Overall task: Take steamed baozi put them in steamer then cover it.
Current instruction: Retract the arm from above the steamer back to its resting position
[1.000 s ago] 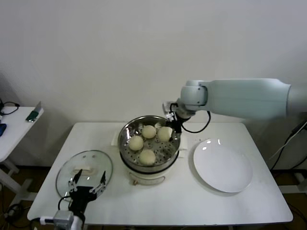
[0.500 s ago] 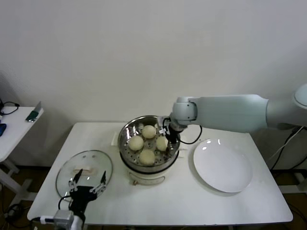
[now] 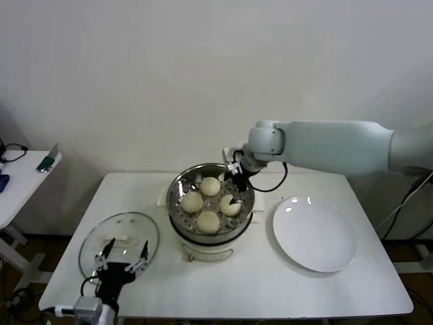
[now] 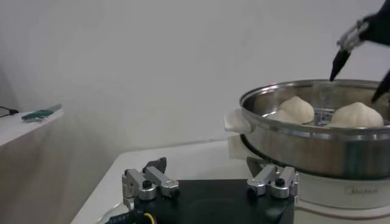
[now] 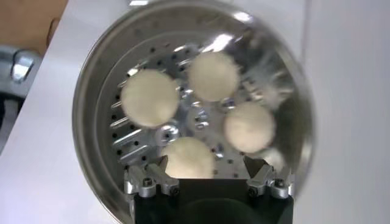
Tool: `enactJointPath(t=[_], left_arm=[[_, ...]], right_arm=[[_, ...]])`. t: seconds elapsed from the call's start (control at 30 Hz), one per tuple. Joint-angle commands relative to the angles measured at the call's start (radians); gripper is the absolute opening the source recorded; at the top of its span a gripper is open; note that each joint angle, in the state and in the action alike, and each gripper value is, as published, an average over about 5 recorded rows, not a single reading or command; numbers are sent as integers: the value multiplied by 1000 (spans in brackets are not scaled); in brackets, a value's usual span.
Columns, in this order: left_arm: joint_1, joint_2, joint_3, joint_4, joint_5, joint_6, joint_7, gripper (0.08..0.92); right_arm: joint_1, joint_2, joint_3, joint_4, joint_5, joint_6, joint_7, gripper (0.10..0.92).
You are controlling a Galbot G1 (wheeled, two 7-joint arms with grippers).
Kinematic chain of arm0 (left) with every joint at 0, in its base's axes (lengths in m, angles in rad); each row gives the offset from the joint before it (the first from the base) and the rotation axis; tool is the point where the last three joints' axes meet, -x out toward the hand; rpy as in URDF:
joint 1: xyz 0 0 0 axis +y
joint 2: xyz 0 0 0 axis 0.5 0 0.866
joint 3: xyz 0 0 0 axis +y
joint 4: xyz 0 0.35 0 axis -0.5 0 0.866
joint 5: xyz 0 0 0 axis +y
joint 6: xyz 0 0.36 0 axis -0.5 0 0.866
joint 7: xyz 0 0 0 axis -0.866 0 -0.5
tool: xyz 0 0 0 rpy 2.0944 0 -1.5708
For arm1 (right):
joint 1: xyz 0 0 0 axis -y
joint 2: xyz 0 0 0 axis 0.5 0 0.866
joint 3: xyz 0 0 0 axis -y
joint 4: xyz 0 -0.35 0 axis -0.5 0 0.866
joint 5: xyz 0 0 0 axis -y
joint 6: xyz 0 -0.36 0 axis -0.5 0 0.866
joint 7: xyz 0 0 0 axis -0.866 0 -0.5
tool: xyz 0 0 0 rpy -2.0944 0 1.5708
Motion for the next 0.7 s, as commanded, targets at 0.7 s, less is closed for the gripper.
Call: enactJointPath(t=[0.7], left_arm=[[-30, 5, 31, 9, -35, -8, -42, 823]], right_arm=[[-1782, -516, 1941, 282, -208, 260, 739, 823]])
